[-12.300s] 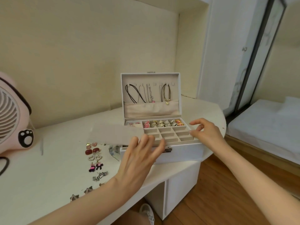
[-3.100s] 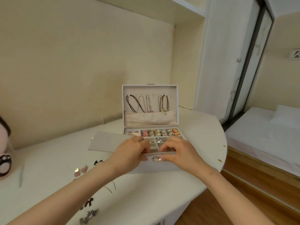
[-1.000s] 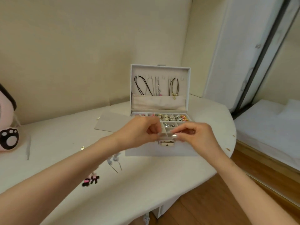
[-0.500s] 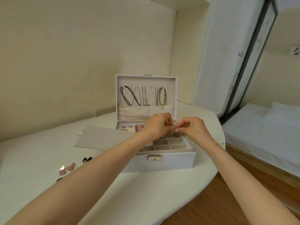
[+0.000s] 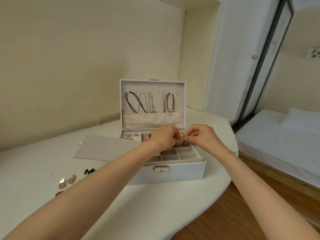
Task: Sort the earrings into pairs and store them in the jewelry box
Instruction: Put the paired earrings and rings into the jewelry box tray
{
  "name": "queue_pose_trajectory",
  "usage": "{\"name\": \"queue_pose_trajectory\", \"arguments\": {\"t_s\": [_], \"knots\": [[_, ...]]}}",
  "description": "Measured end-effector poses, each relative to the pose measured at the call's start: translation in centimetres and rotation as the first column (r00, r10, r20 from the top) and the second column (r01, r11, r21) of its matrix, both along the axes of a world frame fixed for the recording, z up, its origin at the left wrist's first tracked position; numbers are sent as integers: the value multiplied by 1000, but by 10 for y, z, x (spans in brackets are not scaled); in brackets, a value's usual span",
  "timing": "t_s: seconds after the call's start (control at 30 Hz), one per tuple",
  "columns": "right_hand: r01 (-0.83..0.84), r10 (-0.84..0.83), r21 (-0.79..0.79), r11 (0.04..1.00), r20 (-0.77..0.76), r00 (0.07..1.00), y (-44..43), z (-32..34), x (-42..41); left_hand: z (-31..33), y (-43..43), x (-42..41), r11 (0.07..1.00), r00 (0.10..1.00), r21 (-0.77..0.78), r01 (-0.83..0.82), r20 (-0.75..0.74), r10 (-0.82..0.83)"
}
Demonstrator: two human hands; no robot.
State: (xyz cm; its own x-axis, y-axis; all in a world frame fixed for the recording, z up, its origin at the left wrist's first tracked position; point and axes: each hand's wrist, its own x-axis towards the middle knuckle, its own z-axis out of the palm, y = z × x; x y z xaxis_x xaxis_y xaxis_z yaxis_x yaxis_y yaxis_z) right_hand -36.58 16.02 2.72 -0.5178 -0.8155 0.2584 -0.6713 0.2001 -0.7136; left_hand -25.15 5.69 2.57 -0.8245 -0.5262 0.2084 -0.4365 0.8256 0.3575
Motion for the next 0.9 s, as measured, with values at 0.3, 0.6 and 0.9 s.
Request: {"name": "queue_pose_trajectory", "arguments": {"t_s": [0.3,0.6,0.9], "knots": [[52,-21,111,992,-267,964,-2,-2,0,0,4,0,993,1000,-115,-15,-4,15],[68,16,167,984,-459,888,-5,-6,5,4,-2,9,994,995,22,103,3,-103],[73,-48,49,996,-384,922,4,0,2,6,-3,18,991,995,-107,76,-54,-82]]}}
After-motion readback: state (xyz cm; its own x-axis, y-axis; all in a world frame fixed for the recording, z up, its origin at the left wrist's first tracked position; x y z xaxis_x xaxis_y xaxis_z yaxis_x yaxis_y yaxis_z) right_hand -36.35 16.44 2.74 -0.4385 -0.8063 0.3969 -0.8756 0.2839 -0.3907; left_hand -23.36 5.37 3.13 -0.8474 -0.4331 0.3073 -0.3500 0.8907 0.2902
